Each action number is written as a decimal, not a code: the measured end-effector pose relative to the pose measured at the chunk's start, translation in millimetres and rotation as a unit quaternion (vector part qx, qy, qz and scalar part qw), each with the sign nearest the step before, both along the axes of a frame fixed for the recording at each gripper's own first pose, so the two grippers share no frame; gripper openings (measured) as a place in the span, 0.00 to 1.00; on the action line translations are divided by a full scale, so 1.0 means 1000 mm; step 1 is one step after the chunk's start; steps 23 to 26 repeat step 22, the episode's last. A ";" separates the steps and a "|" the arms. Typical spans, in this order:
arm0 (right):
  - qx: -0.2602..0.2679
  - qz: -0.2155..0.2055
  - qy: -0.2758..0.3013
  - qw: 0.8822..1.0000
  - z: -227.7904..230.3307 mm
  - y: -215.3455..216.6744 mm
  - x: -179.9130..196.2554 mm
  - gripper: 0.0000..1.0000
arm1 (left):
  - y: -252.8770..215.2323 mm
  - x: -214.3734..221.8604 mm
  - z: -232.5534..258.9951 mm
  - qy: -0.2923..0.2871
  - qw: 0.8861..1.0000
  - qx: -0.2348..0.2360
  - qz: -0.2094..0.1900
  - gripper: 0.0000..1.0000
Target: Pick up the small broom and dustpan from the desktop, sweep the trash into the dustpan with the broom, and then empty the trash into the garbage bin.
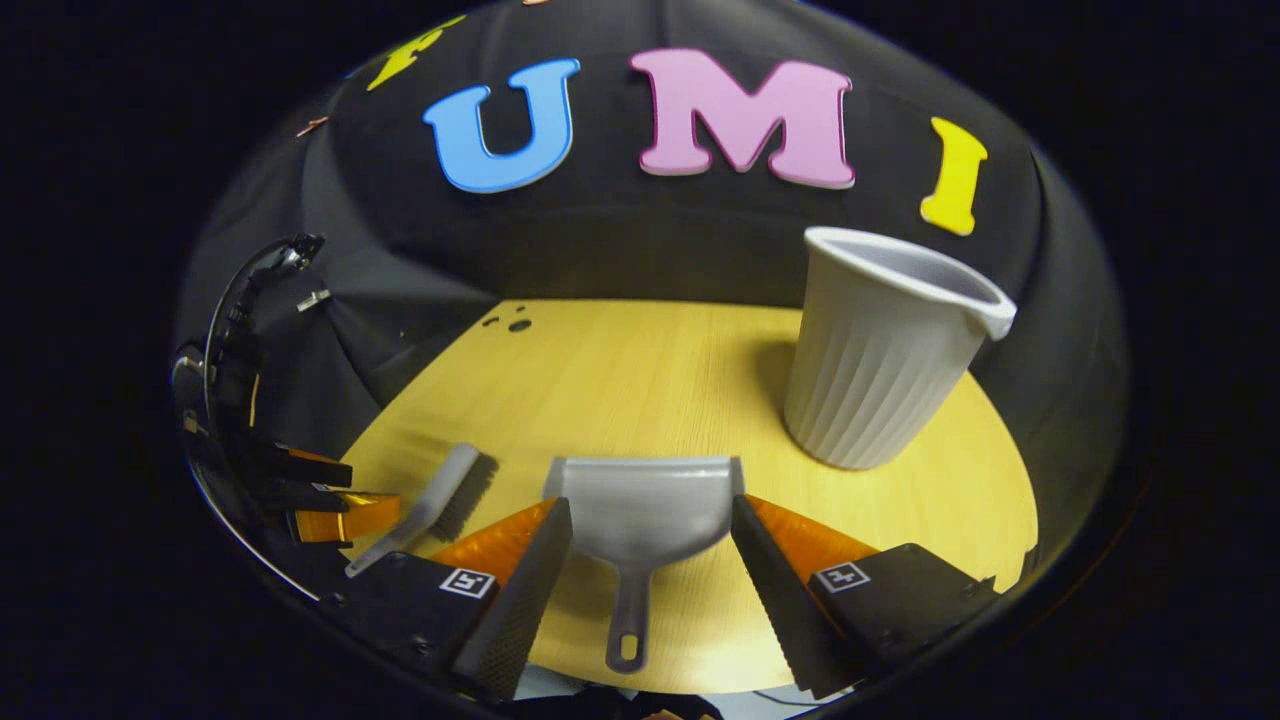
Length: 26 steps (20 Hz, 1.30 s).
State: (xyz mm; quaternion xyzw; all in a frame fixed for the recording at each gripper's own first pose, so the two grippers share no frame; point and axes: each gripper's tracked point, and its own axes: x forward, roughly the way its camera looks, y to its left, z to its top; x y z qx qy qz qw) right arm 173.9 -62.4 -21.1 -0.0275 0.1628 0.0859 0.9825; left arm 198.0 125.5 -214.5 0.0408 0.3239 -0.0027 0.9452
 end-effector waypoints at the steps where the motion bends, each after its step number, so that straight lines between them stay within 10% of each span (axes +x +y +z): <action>1: -0.002 -0.002 -0.024 1.000 0.015 0.000 -0.005 0.99 | 0.000 -0.006 0.016 -0.030 1.000 -0.006 0.003 0.98; 12: -0.015 -0.063 -0.192 0.979 0.095 -0.036 -0.111 0.97 | -0.025 -0.095 0.116 -0.302 0.953 -0.009 -0.021 0.98; 26: -0.014 -0.071 -0.141 0.987 0.050 -0.037 -0.149 0.98 | -0.081 -0.140 0.114 -0.335 0.936 -0.052 -0.092 0.98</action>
